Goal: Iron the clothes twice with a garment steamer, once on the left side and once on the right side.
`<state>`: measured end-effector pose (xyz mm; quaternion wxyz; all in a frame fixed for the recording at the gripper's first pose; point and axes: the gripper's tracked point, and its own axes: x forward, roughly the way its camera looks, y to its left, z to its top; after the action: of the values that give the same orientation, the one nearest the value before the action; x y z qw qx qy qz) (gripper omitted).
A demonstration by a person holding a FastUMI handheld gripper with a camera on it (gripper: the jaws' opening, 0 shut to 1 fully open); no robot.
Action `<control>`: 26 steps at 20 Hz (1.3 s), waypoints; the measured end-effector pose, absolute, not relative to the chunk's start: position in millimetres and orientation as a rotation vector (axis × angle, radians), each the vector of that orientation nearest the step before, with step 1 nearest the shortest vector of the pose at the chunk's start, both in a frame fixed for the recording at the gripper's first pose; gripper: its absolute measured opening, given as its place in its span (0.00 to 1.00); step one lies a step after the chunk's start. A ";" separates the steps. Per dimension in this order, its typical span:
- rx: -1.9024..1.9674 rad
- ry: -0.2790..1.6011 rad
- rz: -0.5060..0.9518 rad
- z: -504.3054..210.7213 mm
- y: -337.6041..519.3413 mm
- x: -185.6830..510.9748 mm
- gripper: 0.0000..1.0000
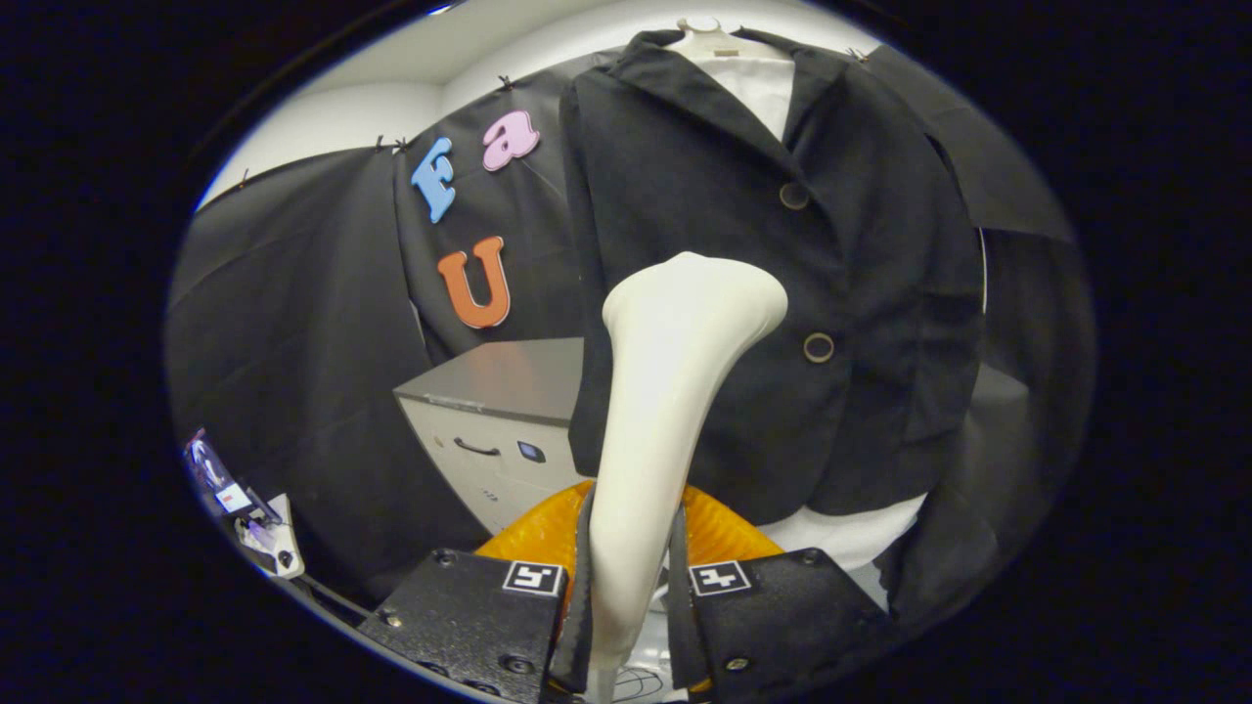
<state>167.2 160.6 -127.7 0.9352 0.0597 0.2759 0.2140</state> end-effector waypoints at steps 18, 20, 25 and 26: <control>0.094 0.663 0.297 -197.4 108.2 112.5 0.34; 0.088 0.604 0.292 -161.1 94.2 111.4 0.34; 0.021 0.445 0.279 -61.7 49.0 124.2 0.34; 0.023 0.416 0.272 -41.6 38.7 131.2 0.34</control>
<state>131.2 38.7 -41.6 0.9692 0.0114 0.2059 0.1346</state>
